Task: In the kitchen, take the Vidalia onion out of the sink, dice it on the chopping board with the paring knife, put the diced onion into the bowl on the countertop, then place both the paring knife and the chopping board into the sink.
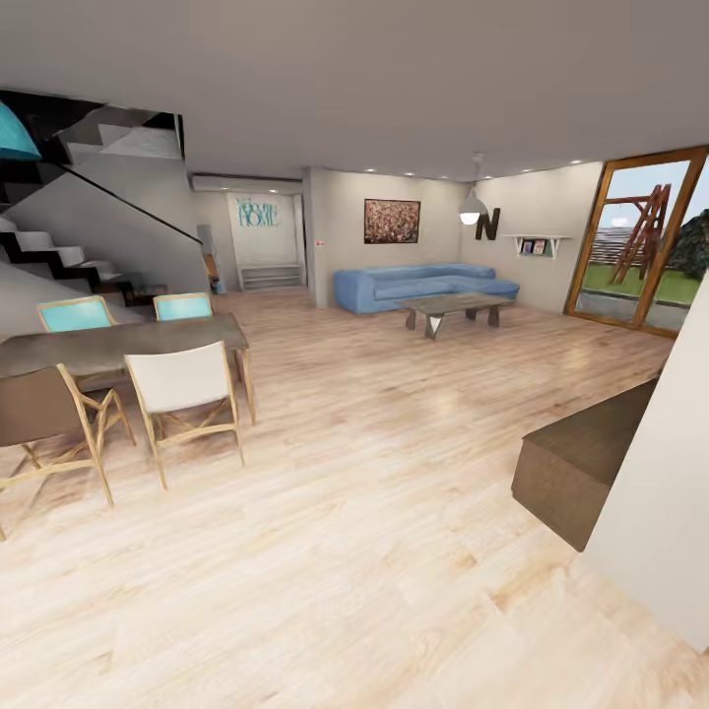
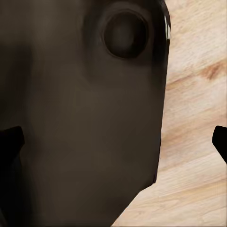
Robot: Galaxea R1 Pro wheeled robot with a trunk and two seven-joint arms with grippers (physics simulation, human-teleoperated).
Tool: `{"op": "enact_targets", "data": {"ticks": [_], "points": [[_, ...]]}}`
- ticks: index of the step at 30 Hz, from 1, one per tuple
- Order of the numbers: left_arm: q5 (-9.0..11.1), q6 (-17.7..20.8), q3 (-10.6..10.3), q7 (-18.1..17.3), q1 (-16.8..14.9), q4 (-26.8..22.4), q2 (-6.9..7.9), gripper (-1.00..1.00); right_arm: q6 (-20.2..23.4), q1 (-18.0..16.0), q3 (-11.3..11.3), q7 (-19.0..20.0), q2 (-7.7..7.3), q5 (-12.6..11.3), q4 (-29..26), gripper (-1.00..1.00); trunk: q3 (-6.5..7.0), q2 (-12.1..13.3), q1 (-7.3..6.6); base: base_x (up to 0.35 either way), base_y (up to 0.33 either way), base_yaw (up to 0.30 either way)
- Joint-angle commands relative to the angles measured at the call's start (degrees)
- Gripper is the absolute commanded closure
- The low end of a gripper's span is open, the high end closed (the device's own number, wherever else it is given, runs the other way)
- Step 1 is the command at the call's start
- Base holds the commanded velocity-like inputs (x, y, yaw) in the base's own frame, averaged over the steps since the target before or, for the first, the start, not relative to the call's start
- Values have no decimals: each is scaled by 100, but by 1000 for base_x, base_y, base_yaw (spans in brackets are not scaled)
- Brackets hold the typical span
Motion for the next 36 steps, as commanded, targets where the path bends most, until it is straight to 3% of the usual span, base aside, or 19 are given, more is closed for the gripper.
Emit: {"op": "enact_targets", "data": {"ticks": [1,11,36], "points": [[-18,-9,13,0,9,9,16,-100,33,16,10,-18,33,-14,-33,-100,-3,-2,0,0,0,0],[-18,-9,9,0,8,9,17,-100,53,17,17,-18,207,-9,-174,-100,-3,-2,0,0,0,0],[-18,-9,13,-3,9,4,10,-100,-22,17,16,-15,199,13,-206,-100,-3,-2,0,0,0,0]]}}
